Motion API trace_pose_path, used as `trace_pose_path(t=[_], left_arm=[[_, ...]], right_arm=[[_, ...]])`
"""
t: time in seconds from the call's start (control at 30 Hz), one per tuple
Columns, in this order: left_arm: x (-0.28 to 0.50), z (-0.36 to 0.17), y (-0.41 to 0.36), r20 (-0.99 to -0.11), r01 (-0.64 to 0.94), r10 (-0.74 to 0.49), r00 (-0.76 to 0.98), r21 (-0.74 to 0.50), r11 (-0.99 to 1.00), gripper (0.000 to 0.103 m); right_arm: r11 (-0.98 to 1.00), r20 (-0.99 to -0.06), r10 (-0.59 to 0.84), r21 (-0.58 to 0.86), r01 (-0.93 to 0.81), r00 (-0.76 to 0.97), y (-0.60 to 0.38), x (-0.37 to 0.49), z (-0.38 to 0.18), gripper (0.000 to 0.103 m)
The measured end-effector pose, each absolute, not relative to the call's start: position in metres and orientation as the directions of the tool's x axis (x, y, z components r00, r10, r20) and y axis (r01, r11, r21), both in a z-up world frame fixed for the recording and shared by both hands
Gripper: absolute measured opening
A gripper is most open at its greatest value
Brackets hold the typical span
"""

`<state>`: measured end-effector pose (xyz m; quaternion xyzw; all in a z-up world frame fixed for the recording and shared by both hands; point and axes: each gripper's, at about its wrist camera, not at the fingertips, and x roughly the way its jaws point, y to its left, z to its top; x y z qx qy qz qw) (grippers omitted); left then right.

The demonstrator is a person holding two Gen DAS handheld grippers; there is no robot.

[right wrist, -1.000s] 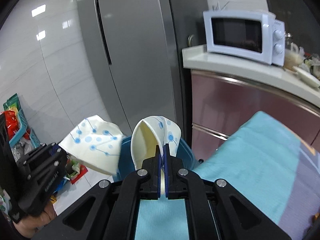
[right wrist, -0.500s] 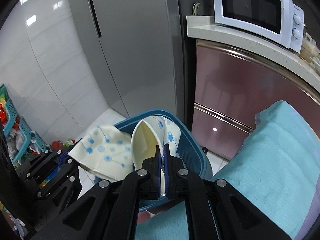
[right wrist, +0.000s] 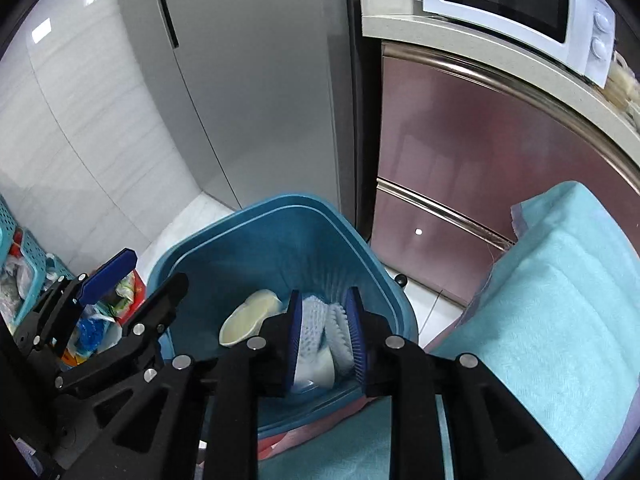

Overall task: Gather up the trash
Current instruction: 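Open both grippers to drop the paper cups into the bin, then return both tools to the remaining trash on the table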

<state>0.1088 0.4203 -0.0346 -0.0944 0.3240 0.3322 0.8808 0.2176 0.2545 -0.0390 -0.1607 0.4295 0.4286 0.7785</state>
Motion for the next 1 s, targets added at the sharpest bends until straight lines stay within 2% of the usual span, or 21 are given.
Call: trace_pose_path(t=[0.27, 0.37, 0.43, 0.57, 0.63, 0.77, 0.83, 1.0], left_arm=[[0.097, -0.019, 0.407, -0.603, -0.643, 0.538, 0.59, 0.053, 0.764, 0.069], [0.093, -0.009, 0.398, -0.589, -0.637, 0.541, 0.6, 0.058, 0.769, 0.079], [0.089, 0.001, 0.388, -0.568, -0.634, 0.55, 0.612, 0.063, 0.771, 0.084], [0.083, 0.016, 0.367, -0.538, -0.62, 0.557, 0.632, 0.08, 0.781, 0.092], [0.079, 0.024, 0.356, -0.525, -0.611, 0.552, 0.648, 0.075, 0.788, 0.097], [0.069, 0.039, 0.335, -0.502, -0.592, 0.54, 0.675, 0.067, 0.803, 0.097], [0.062, 0.048, 0.321, -0.492, -0.575, 0.525, 0.695, 0.058, 0.816, 0.097], [0.039, 0.07, 0.282, -0.443, -0.528, 0.478, 0.758, 0.012, 0.849, 0.097]], right_arm=[[0.59, -0.767, 0.573, 0.14, -0.795, 0.29, 0.231, 0.215, -0.021, 0.022], [0.599, -0.744, 0.593, 0.149, -0.787, 0.31, 0.215, 0.211, -0.011, 0.026], [0.603, -0.728, 0.604, 0.152, -0.783, 0.324, 0.204, 0.209, -0.005, 0.037], [0.62, -0.697, 0.62, 0.155, -0.769, 0.36, 0.177, 0.203, 0.007, 0.046], [0.628, -0.672, 0.637, 0.167, -0.76, 0.379, 0.16, 0.199, 0.014, 0.061], [0.648, -0.625, 0.654, 0.17, -0.742, 0.427, 0.128, 0.188, 0.029, 0.072], [0.659, -0.596, 0.66, 0.167, -0.733, 0.458, 0.109, 0.181, 0.037, 0.086], [0.681, -0.52, 0.671, 0.152, -0.716, 0.528, 0.06, 0.157, 0.054, 0.093]])
